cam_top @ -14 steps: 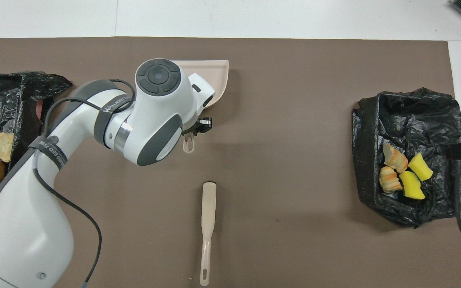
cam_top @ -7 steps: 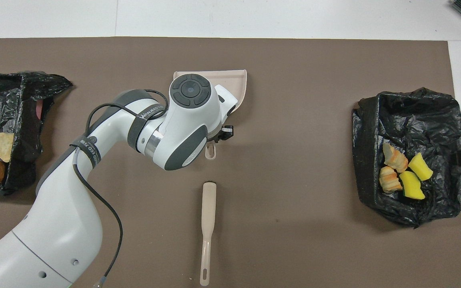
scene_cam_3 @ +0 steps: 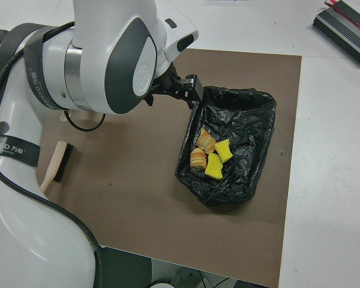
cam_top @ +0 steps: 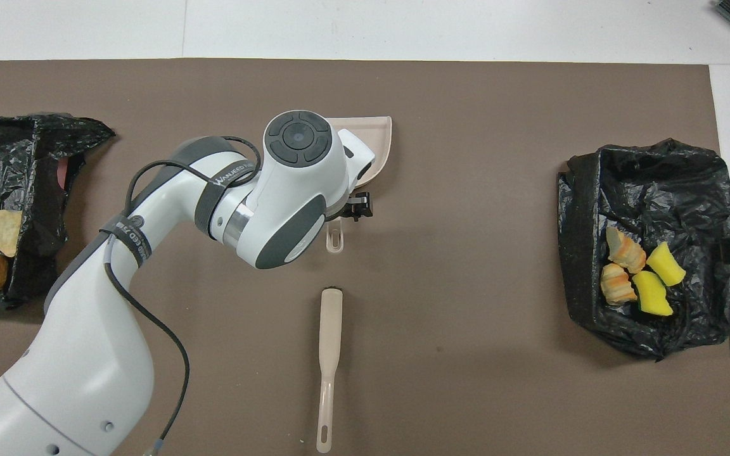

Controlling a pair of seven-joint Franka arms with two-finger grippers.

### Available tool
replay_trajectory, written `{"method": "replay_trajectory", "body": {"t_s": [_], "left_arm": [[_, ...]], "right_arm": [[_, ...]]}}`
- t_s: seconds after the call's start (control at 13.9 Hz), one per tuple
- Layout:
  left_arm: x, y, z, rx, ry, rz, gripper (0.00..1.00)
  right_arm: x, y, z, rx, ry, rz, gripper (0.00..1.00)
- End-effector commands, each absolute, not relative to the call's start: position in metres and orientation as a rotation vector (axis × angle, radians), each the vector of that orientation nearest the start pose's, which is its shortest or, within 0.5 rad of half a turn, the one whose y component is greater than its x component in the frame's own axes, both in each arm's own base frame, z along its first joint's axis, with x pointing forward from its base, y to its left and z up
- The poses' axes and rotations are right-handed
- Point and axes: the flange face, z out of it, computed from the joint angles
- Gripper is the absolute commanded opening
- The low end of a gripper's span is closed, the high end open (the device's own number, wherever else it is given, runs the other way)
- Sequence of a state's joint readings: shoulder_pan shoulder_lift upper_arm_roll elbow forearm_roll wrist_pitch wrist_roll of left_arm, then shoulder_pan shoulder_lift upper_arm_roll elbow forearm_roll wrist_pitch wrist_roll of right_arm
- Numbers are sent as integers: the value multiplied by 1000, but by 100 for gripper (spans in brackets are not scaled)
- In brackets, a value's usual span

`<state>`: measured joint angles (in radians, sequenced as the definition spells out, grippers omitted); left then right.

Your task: Sweep and dump trash in bin

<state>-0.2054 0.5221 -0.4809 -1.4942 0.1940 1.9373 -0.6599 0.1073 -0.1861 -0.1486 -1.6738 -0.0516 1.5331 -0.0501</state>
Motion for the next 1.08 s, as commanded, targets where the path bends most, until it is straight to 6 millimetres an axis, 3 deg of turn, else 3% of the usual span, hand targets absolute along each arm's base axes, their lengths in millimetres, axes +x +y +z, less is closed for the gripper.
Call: {"method": "replay_trajectory", "body": {"t_s": [0.0, 0.14, 0.29, 0.43, 0.72, 1.01], "left_arm": [[560, -345, 436, -3096, 20, 27, 100], [563, -311, 472, -3067, 43, -35, 100], [550, -270, 507, -3033, 108, -39, 100], [543, -216, 554, -3016, 106, -103, 100], [517, -118, 629, -3123, 223, -39, 100], [503, -51, 676, -3128, 266, 3, 100]], "right_arm": [[486, -35, 669, -3163, -42, -53, 100], [486, -35, 669, -3163, -42, -53, 100], [486, -35, 669, -3163, -42, -53, 100], [486, -35, 669, -3163, -42, -53, 100], [486, -35, 669, -3163, -42, -53, 100], [486, -35, 669, -3163, -42, -53, 100]]}}
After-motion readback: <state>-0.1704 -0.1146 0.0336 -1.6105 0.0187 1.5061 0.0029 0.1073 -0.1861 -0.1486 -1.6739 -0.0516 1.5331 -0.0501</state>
